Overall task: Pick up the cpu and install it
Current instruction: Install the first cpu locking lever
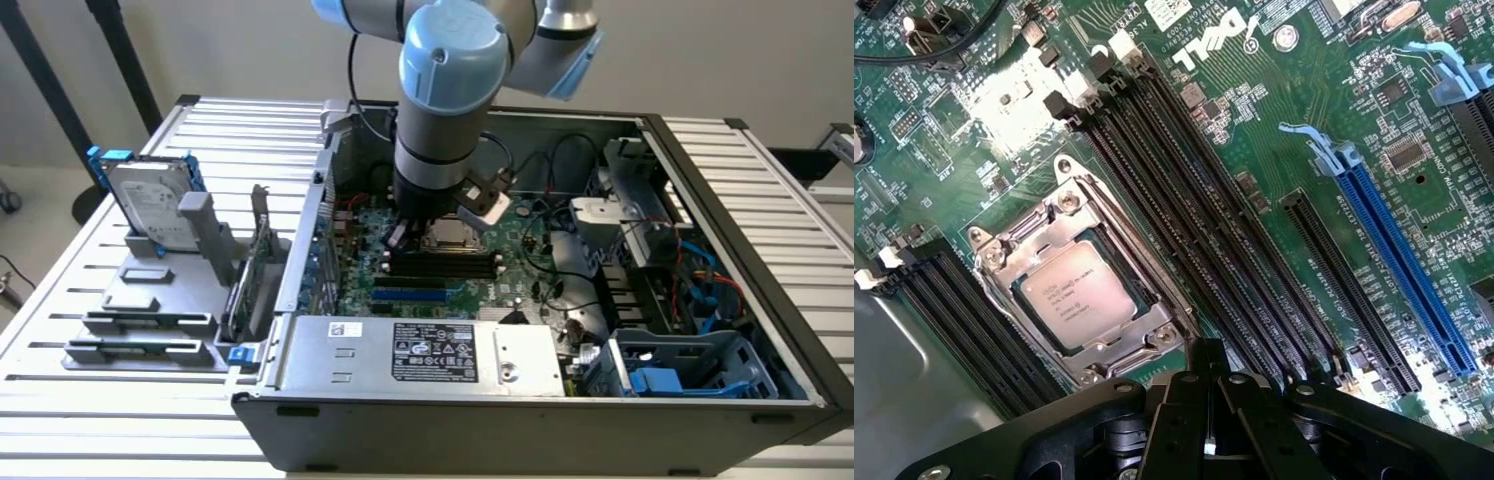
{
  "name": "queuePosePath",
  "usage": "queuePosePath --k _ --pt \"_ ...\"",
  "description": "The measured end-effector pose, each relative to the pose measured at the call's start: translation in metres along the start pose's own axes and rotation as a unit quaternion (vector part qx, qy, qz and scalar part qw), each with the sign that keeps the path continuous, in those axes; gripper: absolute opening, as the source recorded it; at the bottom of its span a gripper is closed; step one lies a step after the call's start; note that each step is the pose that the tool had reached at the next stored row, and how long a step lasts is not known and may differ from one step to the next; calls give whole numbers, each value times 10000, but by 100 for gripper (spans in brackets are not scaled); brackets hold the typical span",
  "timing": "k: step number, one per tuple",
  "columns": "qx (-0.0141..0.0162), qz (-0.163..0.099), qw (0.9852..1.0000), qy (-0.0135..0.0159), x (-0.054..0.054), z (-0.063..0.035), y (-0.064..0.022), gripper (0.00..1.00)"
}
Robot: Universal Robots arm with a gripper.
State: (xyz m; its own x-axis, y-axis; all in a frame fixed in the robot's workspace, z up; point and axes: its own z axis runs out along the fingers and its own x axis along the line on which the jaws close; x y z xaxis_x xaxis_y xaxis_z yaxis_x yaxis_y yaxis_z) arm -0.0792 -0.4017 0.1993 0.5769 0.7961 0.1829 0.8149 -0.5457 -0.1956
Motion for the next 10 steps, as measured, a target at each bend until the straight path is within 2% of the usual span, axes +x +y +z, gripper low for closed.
queuePosePath --k 10 --pt "-1 -44 10000 -11 3 35 -1 11"
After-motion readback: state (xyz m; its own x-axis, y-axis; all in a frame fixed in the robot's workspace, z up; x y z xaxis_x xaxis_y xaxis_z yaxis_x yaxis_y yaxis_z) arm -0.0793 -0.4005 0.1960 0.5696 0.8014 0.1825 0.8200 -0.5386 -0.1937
